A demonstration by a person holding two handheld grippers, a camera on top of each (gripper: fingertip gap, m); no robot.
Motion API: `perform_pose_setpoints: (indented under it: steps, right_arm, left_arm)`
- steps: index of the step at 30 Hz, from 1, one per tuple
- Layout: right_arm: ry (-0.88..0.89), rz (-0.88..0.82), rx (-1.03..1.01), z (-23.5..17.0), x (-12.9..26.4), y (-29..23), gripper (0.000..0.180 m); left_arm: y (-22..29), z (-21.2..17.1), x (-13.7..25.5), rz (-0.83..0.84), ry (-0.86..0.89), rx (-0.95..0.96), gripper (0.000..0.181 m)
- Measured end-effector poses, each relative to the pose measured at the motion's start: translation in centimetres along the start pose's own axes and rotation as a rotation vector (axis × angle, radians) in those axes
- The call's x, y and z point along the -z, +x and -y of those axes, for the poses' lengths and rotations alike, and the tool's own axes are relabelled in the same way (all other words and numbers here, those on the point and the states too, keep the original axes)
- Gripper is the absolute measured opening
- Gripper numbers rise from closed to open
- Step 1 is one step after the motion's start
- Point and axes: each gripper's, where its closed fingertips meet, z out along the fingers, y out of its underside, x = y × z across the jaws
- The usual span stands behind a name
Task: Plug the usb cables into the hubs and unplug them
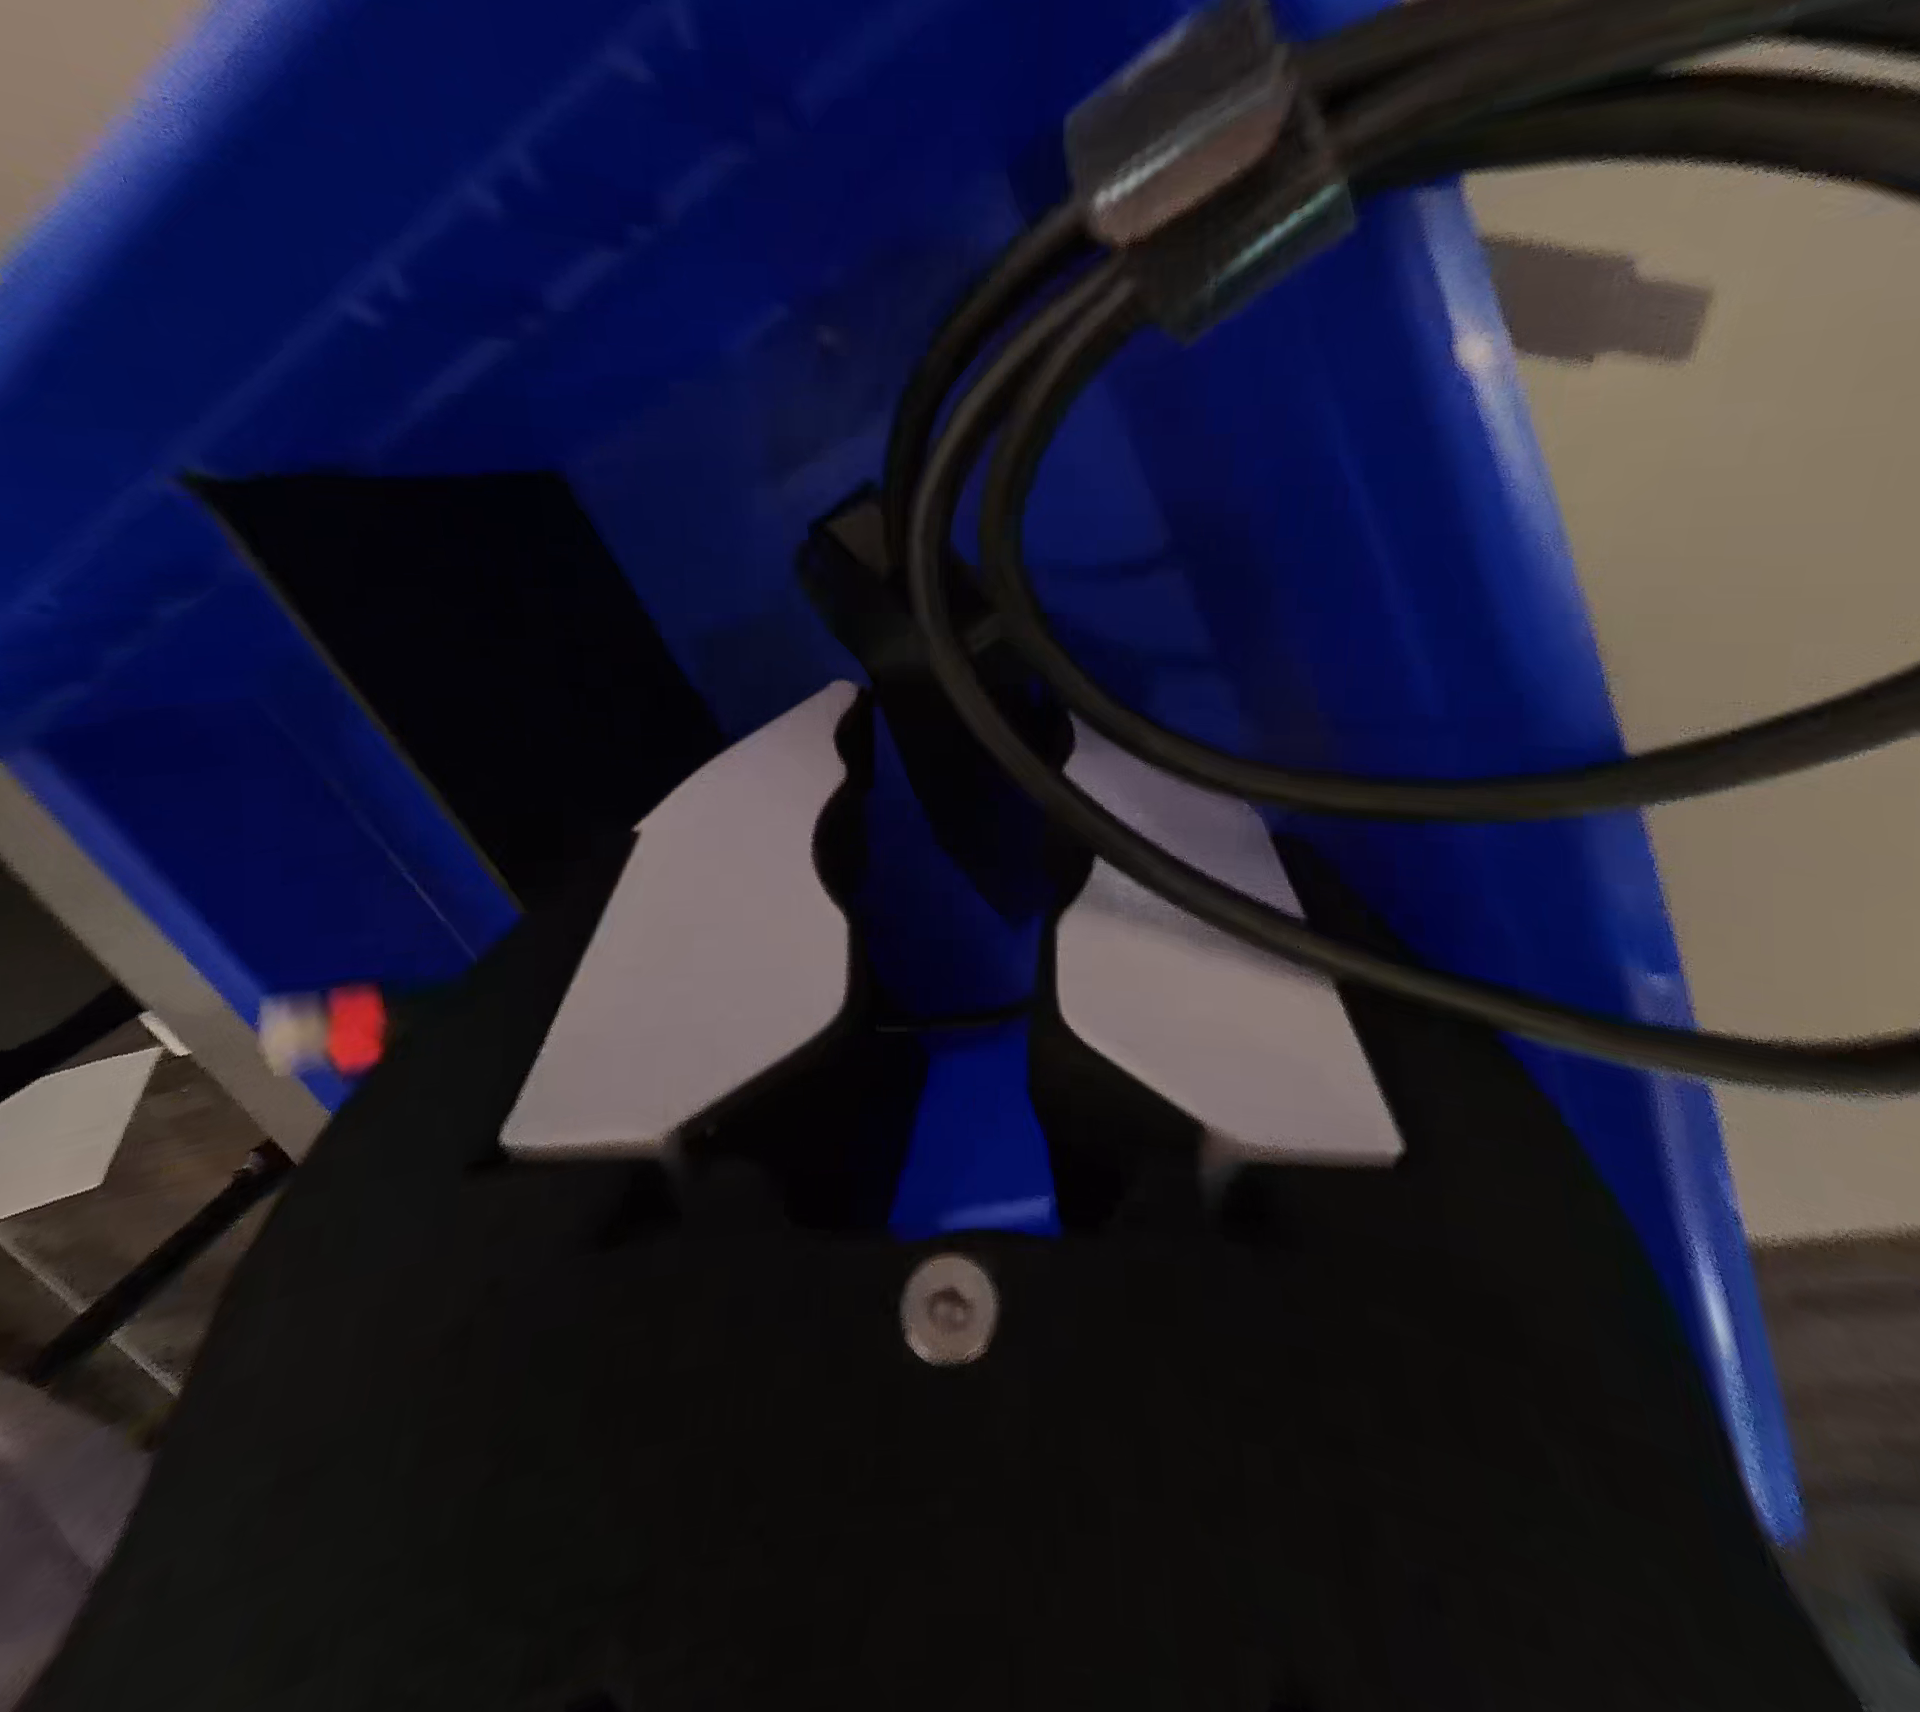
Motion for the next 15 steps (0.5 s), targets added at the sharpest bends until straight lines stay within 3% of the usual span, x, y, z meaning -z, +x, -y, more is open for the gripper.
perform_pose_setpoints:
  steps: [3,7,11,15]
  right_arm:
    - [-0.031,-0.080,-0.023,-1.7,1.4,1.0,0.040]
    - [0.027,-0.185,-0.066,-3.2,6.7,1.5,0.042]
    - [0.331,-0.331,-0.071,0.9,12.9,0.4,0.038]
    - [0.378,-0.458,-0.096,4.1,12.1,-0.3,0.043]
  left_arm:
    - [0.0,-0.1,0.0,-0.002,-0.002,-0.001,0.051]
    - [0.1,-0.1,0.0,-0.011,-0.003,0.010,0.051]
    - [0.5,0.0,-0.1,-0.020,-0.005,-0.001,0.051]
    - [0.7,0.1,-0.2,-0.017,-0.004,-0.020,0.051]
